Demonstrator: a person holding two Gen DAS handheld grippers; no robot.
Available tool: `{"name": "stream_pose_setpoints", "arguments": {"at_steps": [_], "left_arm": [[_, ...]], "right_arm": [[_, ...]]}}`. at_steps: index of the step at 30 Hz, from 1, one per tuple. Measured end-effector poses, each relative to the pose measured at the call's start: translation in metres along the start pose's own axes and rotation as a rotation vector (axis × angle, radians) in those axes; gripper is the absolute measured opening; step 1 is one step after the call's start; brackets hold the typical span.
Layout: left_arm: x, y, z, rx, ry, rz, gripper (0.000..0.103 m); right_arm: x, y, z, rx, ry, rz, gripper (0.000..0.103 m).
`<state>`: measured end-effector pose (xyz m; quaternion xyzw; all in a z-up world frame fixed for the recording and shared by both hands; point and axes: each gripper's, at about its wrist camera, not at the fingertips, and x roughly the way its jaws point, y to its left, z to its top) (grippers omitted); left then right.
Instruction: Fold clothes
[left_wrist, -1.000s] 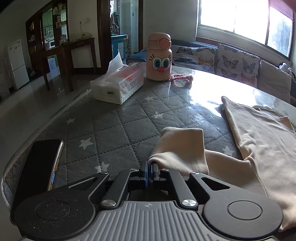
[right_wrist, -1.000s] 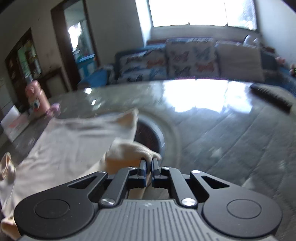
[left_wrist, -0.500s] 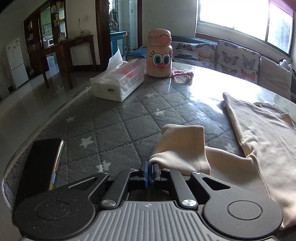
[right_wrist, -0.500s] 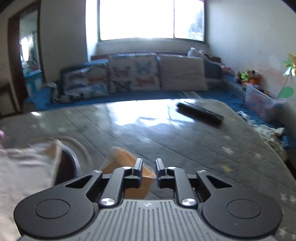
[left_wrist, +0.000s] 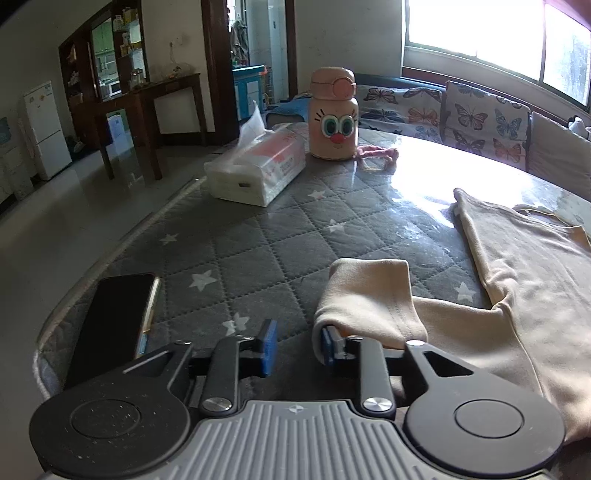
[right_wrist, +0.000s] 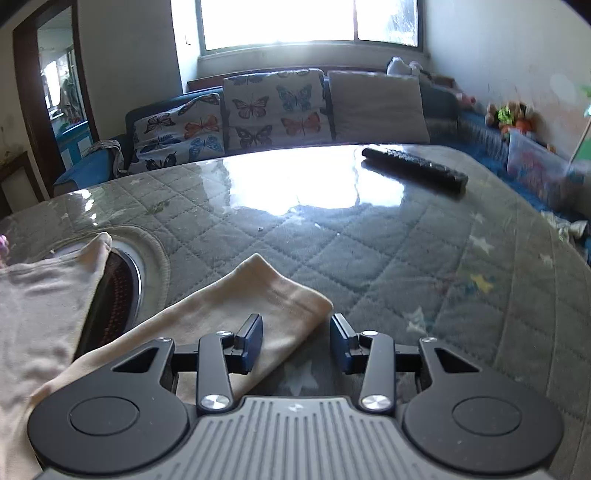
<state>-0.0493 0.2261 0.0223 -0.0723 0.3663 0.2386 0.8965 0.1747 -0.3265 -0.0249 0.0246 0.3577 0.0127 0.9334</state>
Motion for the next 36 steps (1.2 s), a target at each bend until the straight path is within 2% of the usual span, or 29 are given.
{"name": "stream_pose_setpoints", "arguments": {"at_steps": [1,2,3,4,11,18,19,20,23,25,27,31,32,34,36], "left_arm": [[-0.002,0.001,0.000,0.000,-0.002,0.003,0.034],[-0.004,0.001,0.000,0.001,-0.005,0.005,0.035],[-0.005,0.002,0.000,0.002,-0.009,0.007,0.038],[-0.007,0.003,0.000,0.003,-0.012,0.010,0.040],[-0.006,0.010,0.002,-0.023,-0.013,0.025,0.044],[0.007,0.021,-0.001,-0.103,0.026,0.025,0.050],[0.006,0.017,-0.003,-0.070,0.013,0.028,0.050],[0.005,0.013,-0.004,-0.036,-0.001,0.033,0.052],[0.003,-0.002,-0.009,0.093,-0.048,0.067,0.064],[0.004,-0.007,-0.011,0.143,-0.062,0.082,0.073],[0.006,-0.009,-0.014,0.173,-0.063,0.085,0.078],[0.008,-0.015,-0.019,0.217,-0.071,0.082,0.092],[0.008,-0.016,-0.020,0.225,-0.076,0.077,0.093],[0.009,-0.020,-0.021,0.240,-0.087,0.074,0.097],[0.012,-0.021,-0.019,0.242,-0.100,0.083,0.097]], "right_arm": [[0.000,0.001,0.000,0.000,-0.002,-0.001,0.029],[-0.001,0.002,0.000,-0.008,-0.006,-0.008,0.016],[-0.003,0.003,0.000,-0.022,-0.010,-0.018,0.010],[-0.004,0.003,0.000,-0.031,-0.013,-0.026,0.008],[-0.021,-0.012,-0.014,-0.062,-0.019,-0.115,0.004],[-0.043,-0.038,-0.029,0.001,-0.006,-0.162,0.006],[-0.044,-0.039,-0.030,0.002,-0.005,-0.168,0.007],[-0.046,-0.040,-0.030,0.006,-0.006,-0.175,0.013],[-0.050,-0.041,-0.028,0.018,-0.014,-0.183,0.018],[-0.054,-0.037,-0.027,0.015,-0.023,-0.172,0.021],[-0.058,-0.031,-0.025,0.006,-0.030,-0.154,0.035],[-0.062,-0.007,-0.023,-0.049,-0.032,-0.094,0.052],[-0.061,0.000,-0.024,-0.066,-0.033,-0.078,0.058],[-0.058,0.014,-0.024,-0.094,-0.029,-0.050,0.062],[-0.051,0.026,-0.025,-0.109,-0.018,-0.026,0.071]]}}
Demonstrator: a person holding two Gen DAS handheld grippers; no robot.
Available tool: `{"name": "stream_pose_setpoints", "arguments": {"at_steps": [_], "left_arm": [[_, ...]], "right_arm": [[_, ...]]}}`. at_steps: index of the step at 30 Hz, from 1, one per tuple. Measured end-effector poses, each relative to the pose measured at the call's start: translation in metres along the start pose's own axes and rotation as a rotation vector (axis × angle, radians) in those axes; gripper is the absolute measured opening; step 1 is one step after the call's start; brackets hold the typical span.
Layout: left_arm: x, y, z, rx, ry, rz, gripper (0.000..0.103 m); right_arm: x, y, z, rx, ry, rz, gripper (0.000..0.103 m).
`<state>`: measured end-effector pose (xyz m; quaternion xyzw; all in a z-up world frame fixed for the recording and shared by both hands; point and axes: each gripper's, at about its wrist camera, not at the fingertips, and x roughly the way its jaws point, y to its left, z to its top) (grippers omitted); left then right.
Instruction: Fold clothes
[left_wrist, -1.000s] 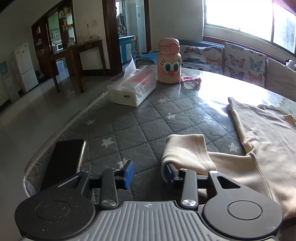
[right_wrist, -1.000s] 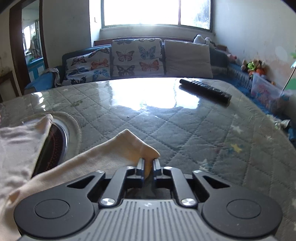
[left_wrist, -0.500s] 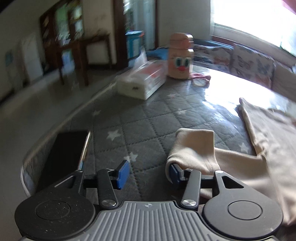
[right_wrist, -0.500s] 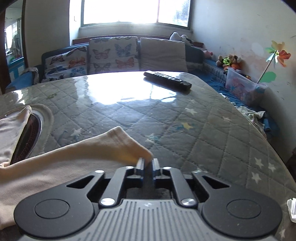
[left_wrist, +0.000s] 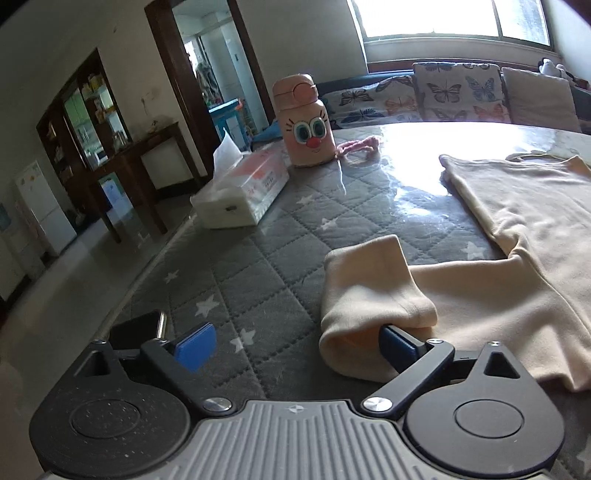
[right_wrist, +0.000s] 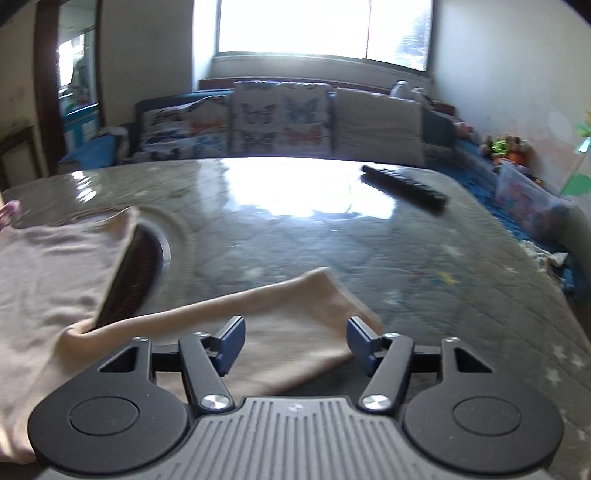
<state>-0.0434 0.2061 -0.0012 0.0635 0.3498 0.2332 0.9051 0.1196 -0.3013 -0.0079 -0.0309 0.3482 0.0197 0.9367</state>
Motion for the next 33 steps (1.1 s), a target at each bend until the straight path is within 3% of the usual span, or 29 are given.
{"name": "stream_pose_setpoints", "arguments": {"at_steps": [3,11,15,21,28,33], "left_arm": [[0.005,0.003,0.004,-0.035,-0.015,0.021,0.098],[0.020,0.063,0.012,-0.352,0.029,0.145,0.101],[0.017,0.070,0.010,-0.320,0.016,0.206,0.103],[0.002,0.044,0.018,-0.251,-0.018,0.111,0.103],[-0.009,-0.020,0.041,-0.124,-0.073,-0.077,0.103],[-0.003,-0.063,0.053,-0.053,-0.093,-0.140,0.103]], "right_arm": [[0.009,0.013,-0.002,-0.011,0.015,0.017,0.072],[0.017,0.030,-0.007,-0.014,0.027,0.023,0.082],[0.016,0.030,-0.006,-0.024,0.028,0.018,0.084],[0.012,0.035,-0.006,-0.042,0.025,0.038,0.085],[0.004,0.049,-0.011,-0.080,0.015,0.096,0.090],[0.003,0.051,-0.018,-0.090,0.027,0.108,0.092]]}}
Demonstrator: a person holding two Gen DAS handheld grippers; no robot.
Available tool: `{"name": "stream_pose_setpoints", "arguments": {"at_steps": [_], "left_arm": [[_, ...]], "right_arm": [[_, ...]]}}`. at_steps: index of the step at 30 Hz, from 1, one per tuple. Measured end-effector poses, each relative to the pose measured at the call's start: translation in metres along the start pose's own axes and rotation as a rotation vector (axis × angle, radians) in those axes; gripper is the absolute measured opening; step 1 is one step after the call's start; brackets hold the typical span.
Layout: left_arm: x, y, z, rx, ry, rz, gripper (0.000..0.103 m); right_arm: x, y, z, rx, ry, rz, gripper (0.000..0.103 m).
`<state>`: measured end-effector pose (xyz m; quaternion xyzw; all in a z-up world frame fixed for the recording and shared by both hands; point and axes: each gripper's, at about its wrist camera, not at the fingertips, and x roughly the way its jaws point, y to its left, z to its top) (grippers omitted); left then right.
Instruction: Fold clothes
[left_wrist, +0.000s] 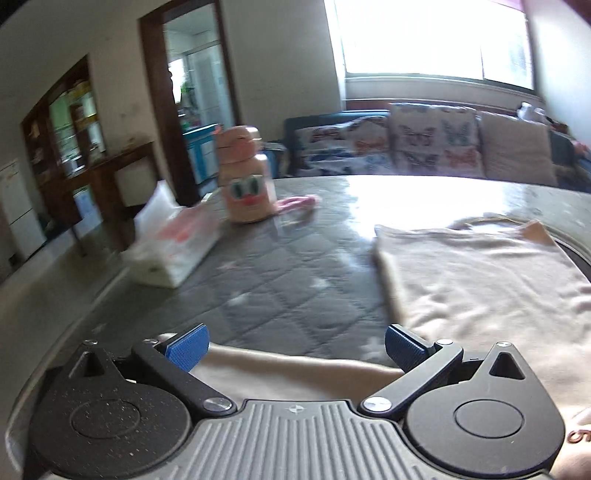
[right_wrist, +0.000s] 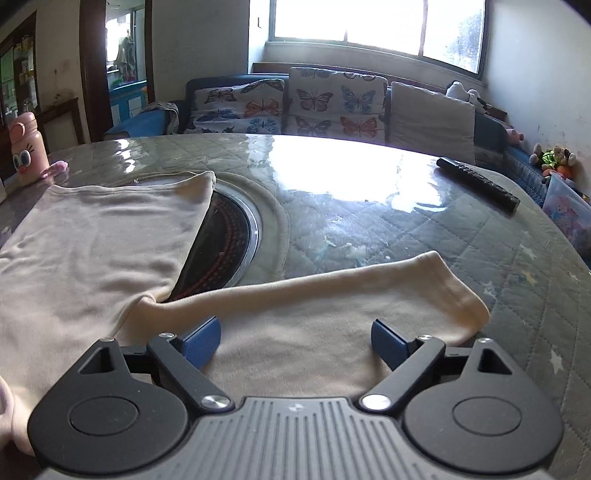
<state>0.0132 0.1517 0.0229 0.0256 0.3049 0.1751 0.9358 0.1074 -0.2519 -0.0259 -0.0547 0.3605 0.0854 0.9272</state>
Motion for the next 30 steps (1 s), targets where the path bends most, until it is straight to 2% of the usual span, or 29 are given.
{"name": "stream_pose_setpoints", "arguments": {"at_steps": [5,9,13,17,19,23,27,30], "left_arm": [[0.021,-0.020,-0.005,0.059,0.036,0.006,0.103],[0.026,-0.022,-0.013,0.085,0.067,0.037,0.103],[0.025,-0.020,-0.018,0.096,0.083,0.056,0.103],[0.011,-0.024,-0.012,0.107,0.055,0.055,0.103],[0.000,-0.029,-0.008,0.119,0.033,0.032,0.103],[-0.020,-0.053,-0.007,0.192,-0.013,-0.068,0.103],[-0.031,-0.080,-0.017,0.291,-0.032,-0.149,0.103],[-0.037,-0.095,-0.029,0.360,-0.049,-0.187,0.103]], "right_arm": [[-0.008,0.000,-0.002,-0.021,0.004,-0.011,0.092],[-0.021,0.012,-0.001,-0.058,-0.033,0.021,0.092],[-0.034,0.038,0.003,-0.135,-0.065,0.103,0.093],[-0.035,0.070,0.000,-0.241,-0.059,0.175,0.093],[-0.036,0.081,-0.003,-0.279,-0.057,0.189,0.093],[-0.043,0.098,-0.008,-0.354,-0.066,0.228,0.093],[-0.052,0.115,-0.020,-0.476,-0.077,0.263,0.094],[-0.059,0.123,-0.031,-0.546,-0.092,0.255,0.094]]}}
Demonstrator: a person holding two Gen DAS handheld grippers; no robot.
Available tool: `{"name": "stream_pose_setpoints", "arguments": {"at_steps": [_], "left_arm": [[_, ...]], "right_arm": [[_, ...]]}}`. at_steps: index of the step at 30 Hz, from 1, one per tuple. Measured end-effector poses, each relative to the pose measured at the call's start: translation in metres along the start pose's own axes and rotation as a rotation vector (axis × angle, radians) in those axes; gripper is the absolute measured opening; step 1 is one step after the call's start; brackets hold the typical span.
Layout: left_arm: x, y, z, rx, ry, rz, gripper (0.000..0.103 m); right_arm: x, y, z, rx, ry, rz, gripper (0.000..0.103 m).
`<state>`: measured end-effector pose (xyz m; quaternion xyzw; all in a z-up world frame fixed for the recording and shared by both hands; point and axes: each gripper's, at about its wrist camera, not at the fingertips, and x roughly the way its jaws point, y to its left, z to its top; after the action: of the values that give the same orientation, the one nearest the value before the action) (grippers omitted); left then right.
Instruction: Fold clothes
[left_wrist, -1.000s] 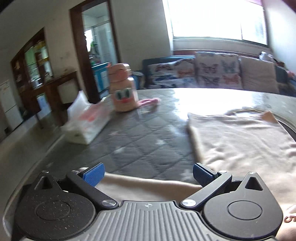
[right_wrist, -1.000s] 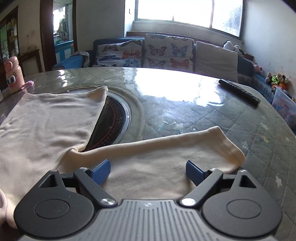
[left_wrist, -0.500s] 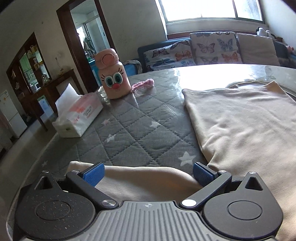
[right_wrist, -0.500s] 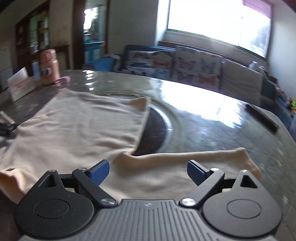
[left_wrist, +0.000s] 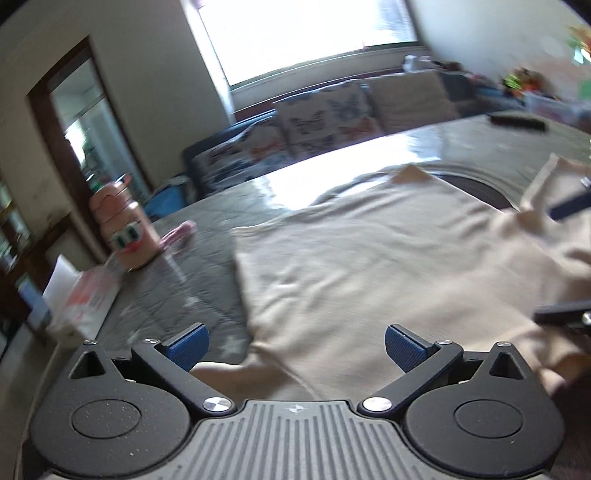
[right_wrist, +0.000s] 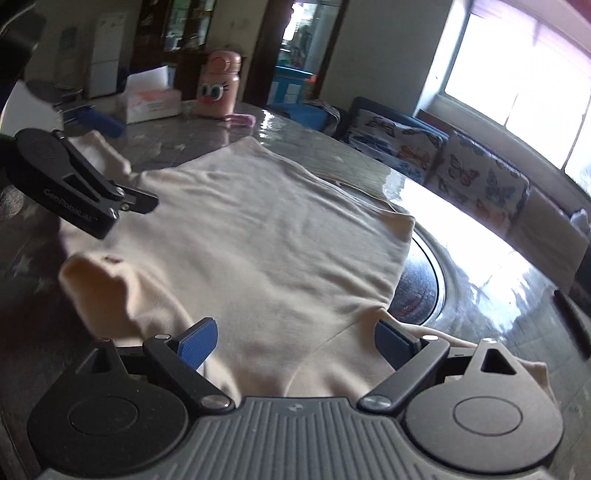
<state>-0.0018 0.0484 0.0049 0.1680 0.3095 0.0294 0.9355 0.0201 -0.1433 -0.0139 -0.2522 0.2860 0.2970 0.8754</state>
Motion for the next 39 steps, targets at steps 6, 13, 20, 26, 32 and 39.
{"name": "stream_pose_setpoints", "arguments": {"at_steps": [6,13,20,26,32,39], "left_arm": [[-0.012,-0.022,-0.019,0.088,-0.012,-0.051,0.103],[-0.019,-0.020,-0.024,0.120,-0.039,-0.058,0.103],[-0.021,-0.013,-0.022,0.135,-0.046,-0.069,0.103],[-0.022,-0.005,-0.011,0.097,-0.062,-0.063,0.103],[-0.024,-0.019,-0.006,0.112,-0.078,-0.118,0.103],[-0.024,-0.037,-0.020,0.207,-0.071,-0.147,0.103]], "right_arm": [[-0.011,0.006,-0.008,-0.018,-0.005,-0.006,0.094],[-0.012,-0.003,-0.011,0.009,0.020,0.023,0.094],[-0.011,-0.005,-0.007,-0.017,0.034,0.041,0.094],[-0.017,-0.012,0.001,0.036,0.002,0.024,0.094],[-0.020,-0.006,0.010,0.066,-0.006,0.105,0.094],[-0.015,0.009,-0.003,0.011,0.032,0.110,0.094]]}}
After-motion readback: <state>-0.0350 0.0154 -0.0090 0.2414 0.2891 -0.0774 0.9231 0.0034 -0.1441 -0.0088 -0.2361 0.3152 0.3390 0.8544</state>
